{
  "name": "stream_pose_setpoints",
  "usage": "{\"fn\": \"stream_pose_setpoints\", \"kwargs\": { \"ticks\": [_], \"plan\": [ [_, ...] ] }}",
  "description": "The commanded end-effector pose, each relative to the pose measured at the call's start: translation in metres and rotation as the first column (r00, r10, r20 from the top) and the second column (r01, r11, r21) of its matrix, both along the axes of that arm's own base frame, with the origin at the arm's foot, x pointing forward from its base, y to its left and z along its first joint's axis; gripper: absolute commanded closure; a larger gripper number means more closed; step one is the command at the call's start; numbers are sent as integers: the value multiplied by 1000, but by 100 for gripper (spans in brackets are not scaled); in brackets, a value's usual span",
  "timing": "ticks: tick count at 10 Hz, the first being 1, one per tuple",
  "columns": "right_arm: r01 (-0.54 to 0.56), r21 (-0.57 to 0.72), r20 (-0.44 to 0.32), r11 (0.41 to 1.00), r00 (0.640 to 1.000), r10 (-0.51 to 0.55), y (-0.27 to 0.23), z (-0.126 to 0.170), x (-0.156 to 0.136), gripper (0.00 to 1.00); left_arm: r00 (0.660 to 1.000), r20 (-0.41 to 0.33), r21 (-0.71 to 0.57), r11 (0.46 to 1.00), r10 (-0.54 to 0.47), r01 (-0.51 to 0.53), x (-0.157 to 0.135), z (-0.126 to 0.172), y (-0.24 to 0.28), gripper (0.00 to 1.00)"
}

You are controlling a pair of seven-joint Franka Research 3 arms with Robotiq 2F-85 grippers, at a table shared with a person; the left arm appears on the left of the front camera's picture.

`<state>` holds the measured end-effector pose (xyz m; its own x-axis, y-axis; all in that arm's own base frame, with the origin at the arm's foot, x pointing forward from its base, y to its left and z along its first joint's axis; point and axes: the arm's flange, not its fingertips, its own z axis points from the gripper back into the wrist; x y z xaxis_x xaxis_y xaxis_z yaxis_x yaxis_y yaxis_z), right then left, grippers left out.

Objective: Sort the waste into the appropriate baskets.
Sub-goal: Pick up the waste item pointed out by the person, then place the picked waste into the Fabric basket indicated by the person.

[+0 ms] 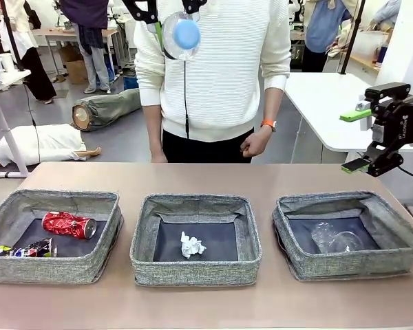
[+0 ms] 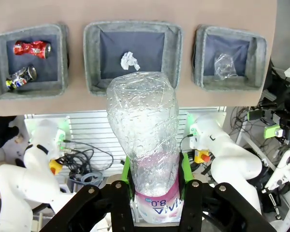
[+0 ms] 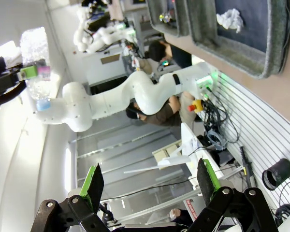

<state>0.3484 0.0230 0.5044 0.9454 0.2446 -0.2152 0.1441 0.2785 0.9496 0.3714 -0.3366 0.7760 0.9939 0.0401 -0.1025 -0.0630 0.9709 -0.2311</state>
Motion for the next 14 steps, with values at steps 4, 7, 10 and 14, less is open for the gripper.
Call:
{"fn": "stream_pose_setpoints", "kwargs": {
  "ticks": [4, 7, 10, 14],
  "plan": [
    [8, 13, -22, 1000, 1000, -8, 2, 6, 0, 0, 1000, -6, -18, 1000, 17, -17, -5, -1, 5, 57],
    [8, 13, -22, 1000, 1000, -8, 2, 6, 0, 0, 1000, -6, -18, 1000, 17, -17, -5, -1, 5, 57],
    [8, 13, -22, 1000, 1000, -8, 2, 6, 0, 0, 1000, -6, -18, 1000, 17, -17, -5, -1, 5, 57],
    [8, 13, -22, 1000, 1000, -8, 2, 6, 0, 0, 1000, -6, -18, 1000, 17, -17, -5, -1, 5, 57]
  ]
}}
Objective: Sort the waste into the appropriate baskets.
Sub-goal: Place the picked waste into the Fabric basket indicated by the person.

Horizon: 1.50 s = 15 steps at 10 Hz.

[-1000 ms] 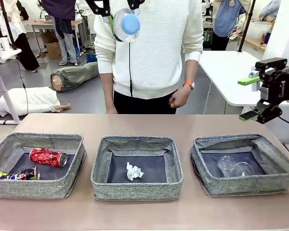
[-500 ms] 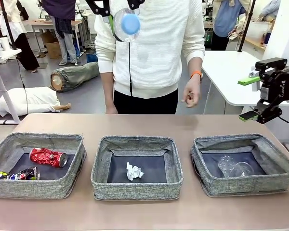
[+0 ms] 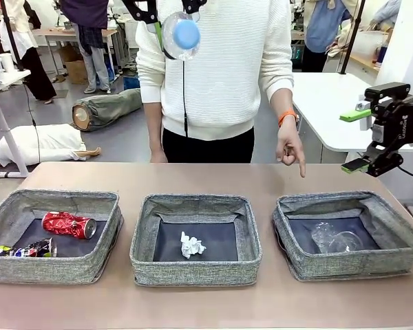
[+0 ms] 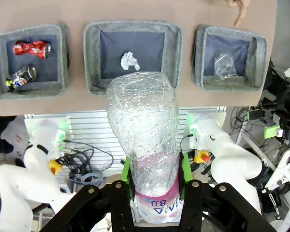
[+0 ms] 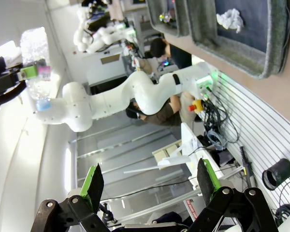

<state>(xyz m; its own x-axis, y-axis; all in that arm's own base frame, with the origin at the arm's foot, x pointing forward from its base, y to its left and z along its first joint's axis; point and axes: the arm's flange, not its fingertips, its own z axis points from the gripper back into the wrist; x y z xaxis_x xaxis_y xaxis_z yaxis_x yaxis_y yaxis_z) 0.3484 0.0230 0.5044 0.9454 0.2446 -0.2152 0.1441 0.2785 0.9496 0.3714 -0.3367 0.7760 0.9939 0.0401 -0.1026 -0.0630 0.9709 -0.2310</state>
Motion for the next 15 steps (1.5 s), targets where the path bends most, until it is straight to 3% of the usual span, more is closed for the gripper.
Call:
{"fn": "stream_pose_setpoints", "kwargs": {
  "ticks": [1, 9, 10, 11, 12, 13, 15],
  "plan": [
    [8, 13, -22, 1000, 1000, -8, 2, 6, 0, 0, 1000, -6, -18, 1000, 17, -17, -5, -1, 5, 57],
    [8, 13, -22, 1000, 1000, -8, 2, 6, 0, 0, 1000, 0, 0, 1000, 0, 0, 0, 0, 0, 57],
    [0, 0, 0, 1000, 1000, 0, 0, 0, 0, 0, 998, 48, 48, 998, -46, 44, -14, -32, -4, 57],
    [42, 7, 38, 999, 998, -42, -38, 8, -17, 0, 989, 74, 47, 991, -132, 128, -32, -70, -8, 57],
    [174, -6, 57, 985, 983, -174, -87, 10, -26, 0, 974, 94, 43, 978, -208, 204, -51, -114, -11, 57],
    [326, 26, 44, 945, 944, -327, -145, 10, -39, 0, 953, 113, 20, 960, -281, 280, -69, -162, -16, 57],
    [530, 130, 49, 838, 841, -539, -223, 16, -78, 0, 915, 162, -65, 921, -370, 384, -71, -220, -44, 57]
  ]
}}
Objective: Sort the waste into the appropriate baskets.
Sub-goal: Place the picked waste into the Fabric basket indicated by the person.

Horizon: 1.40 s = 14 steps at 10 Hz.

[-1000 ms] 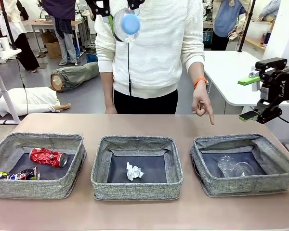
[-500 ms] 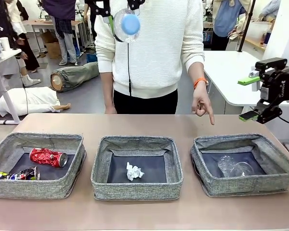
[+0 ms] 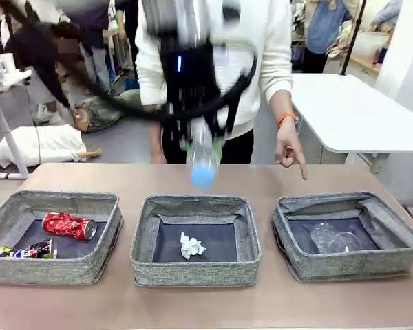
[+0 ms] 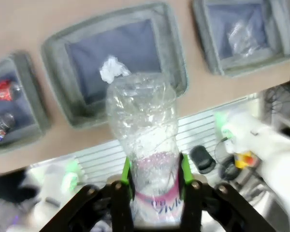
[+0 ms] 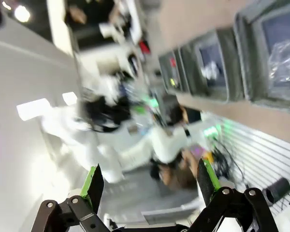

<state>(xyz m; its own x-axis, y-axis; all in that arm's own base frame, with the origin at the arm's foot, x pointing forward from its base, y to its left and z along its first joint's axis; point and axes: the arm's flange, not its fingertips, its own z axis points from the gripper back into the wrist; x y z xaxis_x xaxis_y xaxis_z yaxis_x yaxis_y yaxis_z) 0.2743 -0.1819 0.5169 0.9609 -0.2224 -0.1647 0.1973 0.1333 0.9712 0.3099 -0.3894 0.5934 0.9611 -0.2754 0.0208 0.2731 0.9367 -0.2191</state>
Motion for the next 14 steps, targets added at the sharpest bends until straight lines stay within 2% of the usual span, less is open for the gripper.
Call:
{"fn": "stream_pose_setpoints", "kwargs": {
  "ticks": [1, 2, 3, 5, 6, 7, 8, 12, 13, 14],
  "plan": [
    [170, 68, 76, 983, 982, -175, -40, 4, -29, 0, 992, 41, -139, 983, -116, 120, 2, -60, -22, 57],
    [211, 196, 151, 958, 958, -243, -54, 0, -52, 0, 992, 45, -197, 973, -117, 123, 19, -83, -71, 57],
    [120, 35, 19, 992, 992, -121, -39, 1, -27, 0, 991, 73, -201, 971, -114, 127, 29, -95, -114, 57],
    [120, 35, 19, 992, 992, -121, -39, 1, -27, 0, 976, 95, -179, 961, -196, 210, 44, -89, -189, 57],
    [120, 35, 19, 992, 992, -121, -39, 1, -27, 0, 971, 155, -183, 961, -182, 209, 56, -83, -216, 57],
    [120, 35, 19, 992, 992, -121, -39, 1, -27, 0, 970, 182, -184, 963, -161, 195, 64, -84, -230, 57],
    [120, 35, 19, 992, 992, -121, -39, 1, -27, 0, 974, 156, -207, 959, -163, 194, 69, -87, -236, 57],
    [120, 35, 19, 992, 992, -121, -39, 1, -27, 0, 973, 161, -222, 955, -164, 198, 74, -90, -241, 57],
    [120, 35, 19, 992, 992, -121, -39, 1, -27, 0, 968, 180, -209, 955, -174, 210, 73, -90, -241, 1],
    [120, 35, 19, 992, 992, -121, -39, 1, -27, 0, 967, 180, -214, 953, -179, 216, 72, -90, -240, 0]
  ]
}}
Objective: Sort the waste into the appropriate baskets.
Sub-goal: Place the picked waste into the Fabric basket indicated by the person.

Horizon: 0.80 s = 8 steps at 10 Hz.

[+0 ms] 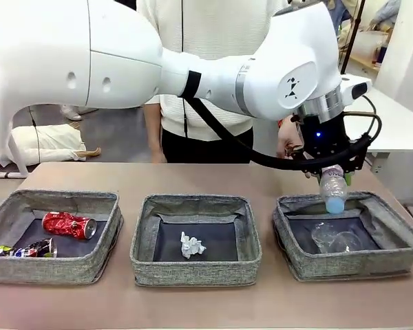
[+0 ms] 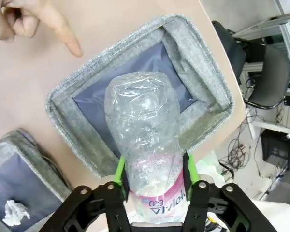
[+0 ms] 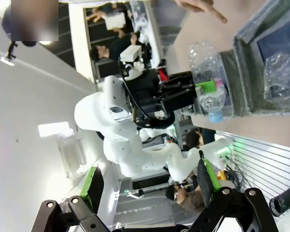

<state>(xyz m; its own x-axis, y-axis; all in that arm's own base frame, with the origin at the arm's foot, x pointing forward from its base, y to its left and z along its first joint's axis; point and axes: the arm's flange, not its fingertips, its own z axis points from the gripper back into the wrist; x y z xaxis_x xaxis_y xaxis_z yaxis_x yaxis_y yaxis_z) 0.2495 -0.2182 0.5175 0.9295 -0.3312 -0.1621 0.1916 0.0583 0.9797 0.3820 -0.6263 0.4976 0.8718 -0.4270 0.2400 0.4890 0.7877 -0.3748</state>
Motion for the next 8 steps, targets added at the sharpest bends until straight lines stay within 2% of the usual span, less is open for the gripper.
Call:
{"fn": "stream_pose_setpoints", "kwargs": {
  "ticks": [1, 8],
  "plan": [
    [-3, -19, 2, 1000, 1000, 3, -3, 0, -2, 0, 1000, 15, -1, 1000, -2, 2, 0, 6, -3, 0],
    [-3, -19, 2, 1000, 1000, 3, -3, 0, -2, 0, 1000, 13, -13, 1000, 1, -1, -2, 12, 1, 0]
  ]
}}
